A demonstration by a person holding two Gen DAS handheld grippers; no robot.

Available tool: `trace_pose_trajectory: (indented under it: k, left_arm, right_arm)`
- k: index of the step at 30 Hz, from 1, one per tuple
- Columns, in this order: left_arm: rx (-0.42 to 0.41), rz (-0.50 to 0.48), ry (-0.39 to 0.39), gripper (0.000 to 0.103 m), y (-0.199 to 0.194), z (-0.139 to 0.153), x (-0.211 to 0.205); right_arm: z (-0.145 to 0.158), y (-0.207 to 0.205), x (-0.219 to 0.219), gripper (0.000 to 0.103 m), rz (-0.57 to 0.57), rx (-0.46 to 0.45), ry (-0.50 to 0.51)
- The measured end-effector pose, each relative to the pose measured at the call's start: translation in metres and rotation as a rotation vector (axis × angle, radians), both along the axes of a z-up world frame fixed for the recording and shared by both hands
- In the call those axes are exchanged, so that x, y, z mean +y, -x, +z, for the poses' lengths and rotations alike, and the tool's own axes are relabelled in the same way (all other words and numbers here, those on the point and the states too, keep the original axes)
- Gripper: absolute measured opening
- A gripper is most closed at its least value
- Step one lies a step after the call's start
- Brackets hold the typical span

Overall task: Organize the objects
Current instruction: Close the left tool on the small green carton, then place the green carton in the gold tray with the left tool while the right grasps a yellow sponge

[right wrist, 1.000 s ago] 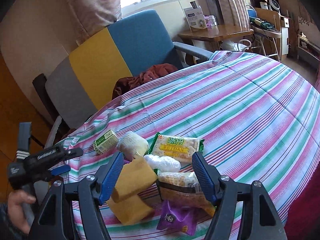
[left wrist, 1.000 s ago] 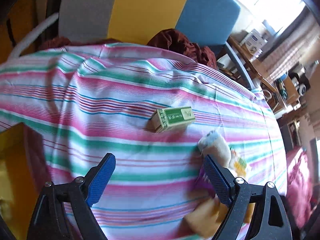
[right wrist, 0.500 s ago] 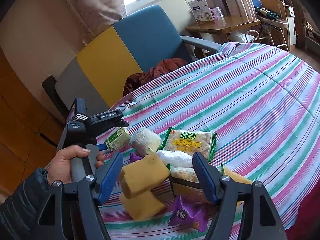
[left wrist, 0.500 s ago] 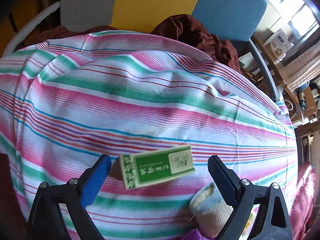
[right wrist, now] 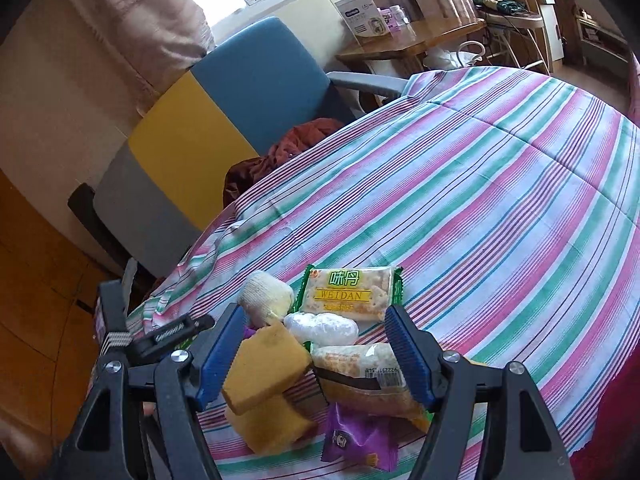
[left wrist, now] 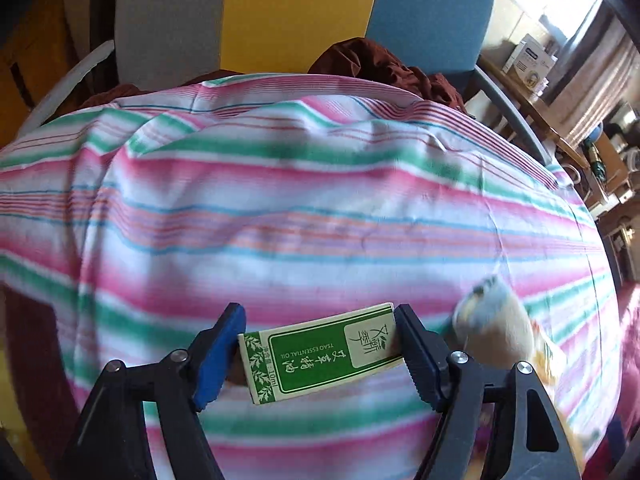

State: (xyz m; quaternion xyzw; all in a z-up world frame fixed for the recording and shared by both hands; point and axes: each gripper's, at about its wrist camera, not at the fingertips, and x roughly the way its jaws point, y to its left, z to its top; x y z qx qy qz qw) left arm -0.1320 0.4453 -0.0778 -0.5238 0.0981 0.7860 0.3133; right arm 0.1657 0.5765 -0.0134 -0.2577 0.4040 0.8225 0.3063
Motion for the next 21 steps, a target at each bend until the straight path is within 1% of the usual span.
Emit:
trace_pose_trajectory:
  k: [2, 3, 4, 6, 9, 13, 14, 16, 19, 21]
  left_arm:
    - [0.014, -0.013, 0.0, 0.076, -0.01, 0.003, -0.015]
    - [0.019, -0.022, -0.004, 0.076, -0.016, 0.007, -0.024]
    - [0.026, -0.033, -0.016, 0.076, -0.024, 0.012, -0.034]
    - [0.046, -0.054, -0.045, 0.076, -0.037, 0.024, -0.048]
    - [0.094, -0.094, -0.079, 0.076, -0.059, 0.043, -0.069]
    - [0.173, -0.138, -0.119, 0.076, -0.086, 0.065, -0.097]
    - [0.191, -0.146, -0.128, 0.076, -0.091, 0.07, -0.104]
    - [0.204, -0.15, -0.142, 0.076, -0.099, 0.076, -0.118]
    - [0.219, -0.147, -0.152, 0.076, -0.105, 0.079, -0.135]
    - [0.224, -0.144, -0.154, 0.076, -0.107, 0.078, -0.143]
  right_arm:
    - [0.0, 0.002, 0.0, 0.073, 0.008, 0.006, -0.003]
    - [0.0, 0.005, -0.002, 0.073, 0.031, 0.011, -0.008]
    - [0.001, 0.011, -0.005, 0.074, 0.066, 0.013, -0.017]
    - [0.002, 0.026, -0.015, 0.078, 0.146, 0.01, -0.033]
    - [-0.001, 0.045, -0.03, 0.08, 0.25, -0.011, -0.04]
    - [0.001, 0.055, -0.044, 0.082, 0.278, -0.045, -0.11]
    - [0.002, 0.056, -0.045, 0.084, 0.277, -0.049, -0.123]
    - [0.001, 0.062, -0.05, 0.084, 0.294, -0.069, -0.15]
    - [-0.003, 0.075, -0.058, 0.084, 0.321, -0.127, -0.19]
    - [-0.008, 0.085, -0.064, 0.084, 0.338, -0.184, -0.234]
